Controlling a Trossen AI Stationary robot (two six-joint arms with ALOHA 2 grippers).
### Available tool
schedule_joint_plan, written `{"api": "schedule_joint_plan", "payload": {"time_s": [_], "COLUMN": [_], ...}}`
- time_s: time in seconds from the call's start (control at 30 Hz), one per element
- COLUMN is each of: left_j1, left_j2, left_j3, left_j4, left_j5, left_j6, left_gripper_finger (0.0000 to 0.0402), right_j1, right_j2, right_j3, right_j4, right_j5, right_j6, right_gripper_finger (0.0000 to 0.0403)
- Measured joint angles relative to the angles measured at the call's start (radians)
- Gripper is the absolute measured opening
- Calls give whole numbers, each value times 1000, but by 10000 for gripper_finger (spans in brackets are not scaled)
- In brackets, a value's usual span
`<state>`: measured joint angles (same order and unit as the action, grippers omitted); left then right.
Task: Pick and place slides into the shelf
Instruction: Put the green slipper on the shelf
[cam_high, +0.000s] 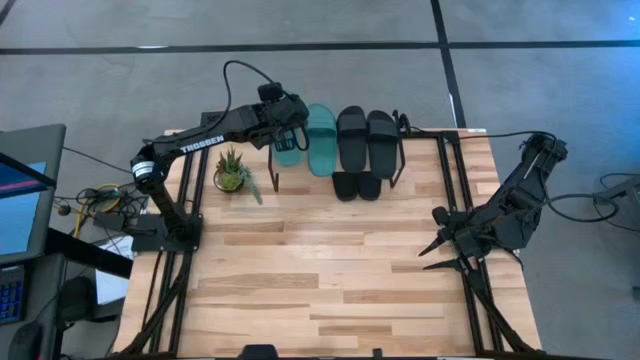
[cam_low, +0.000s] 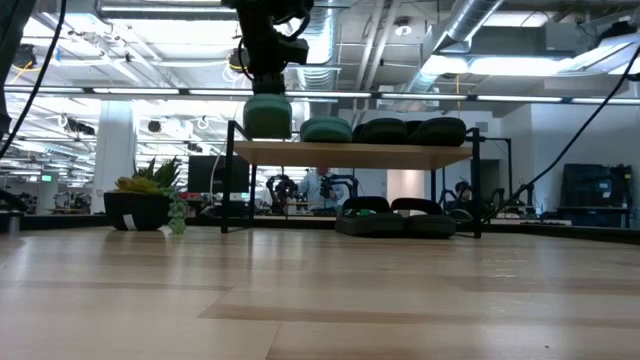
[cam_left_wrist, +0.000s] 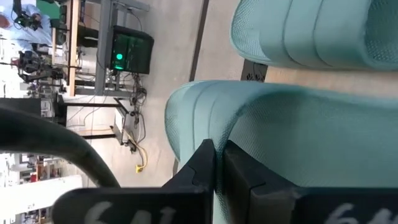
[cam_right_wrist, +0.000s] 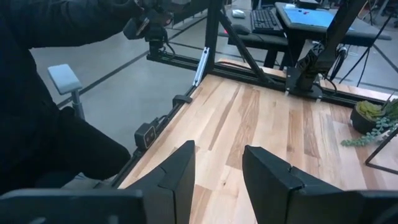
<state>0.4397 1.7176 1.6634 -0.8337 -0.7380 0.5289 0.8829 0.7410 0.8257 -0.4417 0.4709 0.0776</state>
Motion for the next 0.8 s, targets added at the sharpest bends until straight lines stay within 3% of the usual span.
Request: {"api": "schedule_joint_plan", "payload": {"time_s": [0.43,0.8], "left_j1": [-1,3], "left_j2": [-1,-3], "left_j3": [0,-117], "left_j4": [-14,117], "left_j5": [83,136], "left_j6": [48,111], "left_gripper_finger": [0,0], "right_j1": [0,0], "right_j2": [0,0], "right_j3": [0,0], "right_j4": [1,2], "right_j5": [0,0], "right_j6": [1,1], "right_gripper_finger": [122,122]}}
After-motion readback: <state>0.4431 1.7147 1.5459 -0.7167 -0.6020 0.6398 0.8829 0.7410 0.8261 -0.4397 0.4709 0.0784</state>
